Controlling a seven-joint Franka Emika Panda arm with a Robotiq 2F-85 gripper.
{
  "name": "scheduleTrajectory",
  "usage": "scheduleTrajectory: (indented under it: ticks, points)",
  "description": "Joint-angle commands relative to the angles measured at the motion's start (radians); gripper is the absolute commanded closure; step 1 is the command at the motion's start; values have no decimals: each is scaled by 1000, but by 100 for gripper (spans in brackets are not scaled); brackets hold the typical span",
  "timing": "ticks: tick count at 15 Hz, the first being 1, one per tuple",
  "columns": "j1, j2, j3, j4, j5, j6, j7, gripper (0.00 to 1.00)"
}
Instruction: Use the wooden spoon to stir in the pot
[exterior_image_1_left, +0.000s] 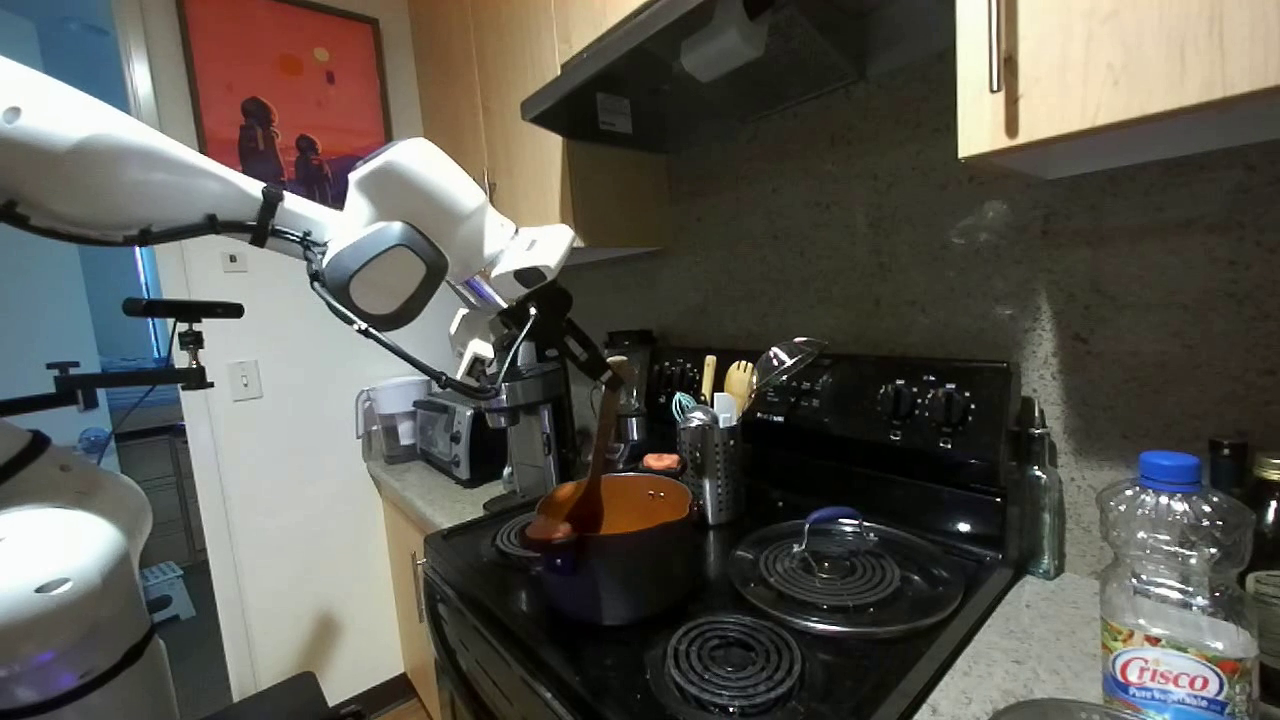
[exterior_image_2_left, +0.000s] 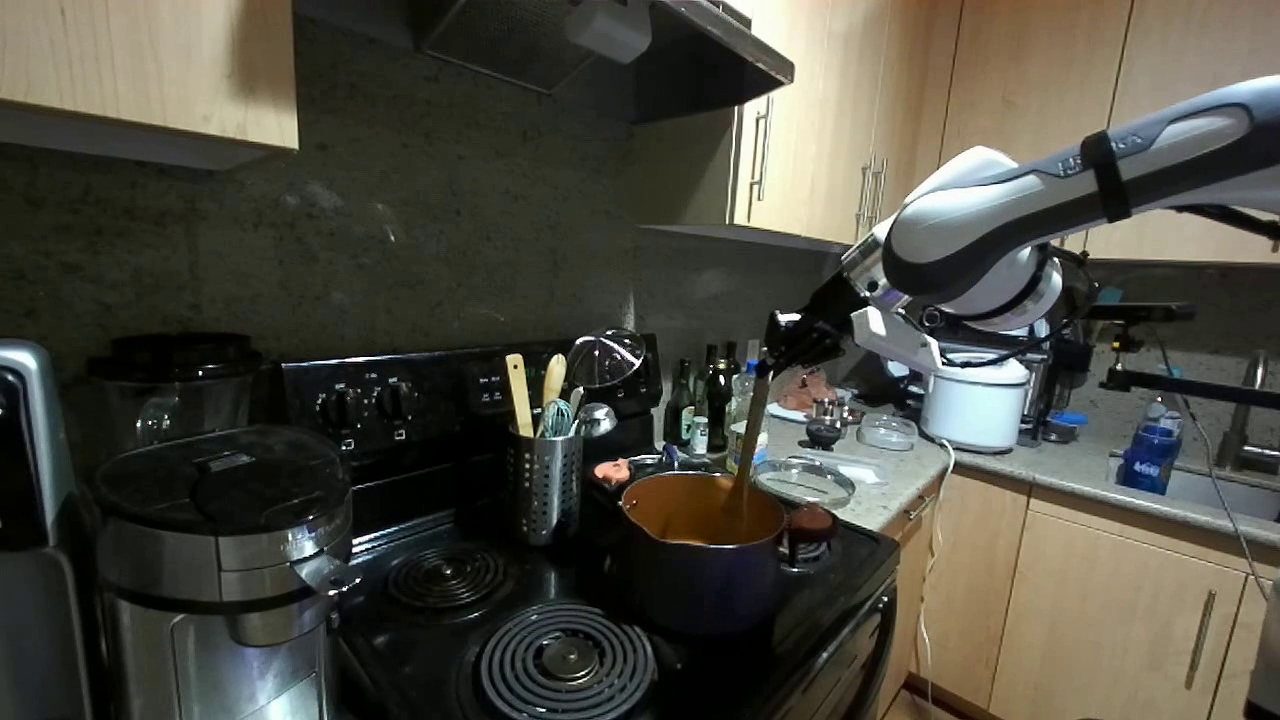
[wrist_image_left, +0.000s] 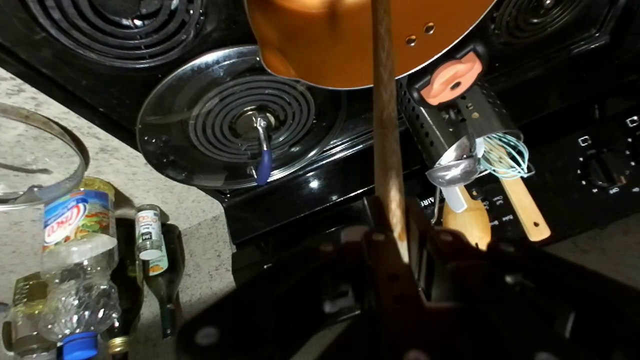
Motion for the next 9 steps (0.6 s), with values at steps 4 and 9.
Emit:
scheduleTrajectory:
  ticks: [4, 9]
  points:
    - [42, -57, 17, -29, -1, 6, -18, 94]
    - [65, -35, 19, -12, 1, 17, -19, 94]
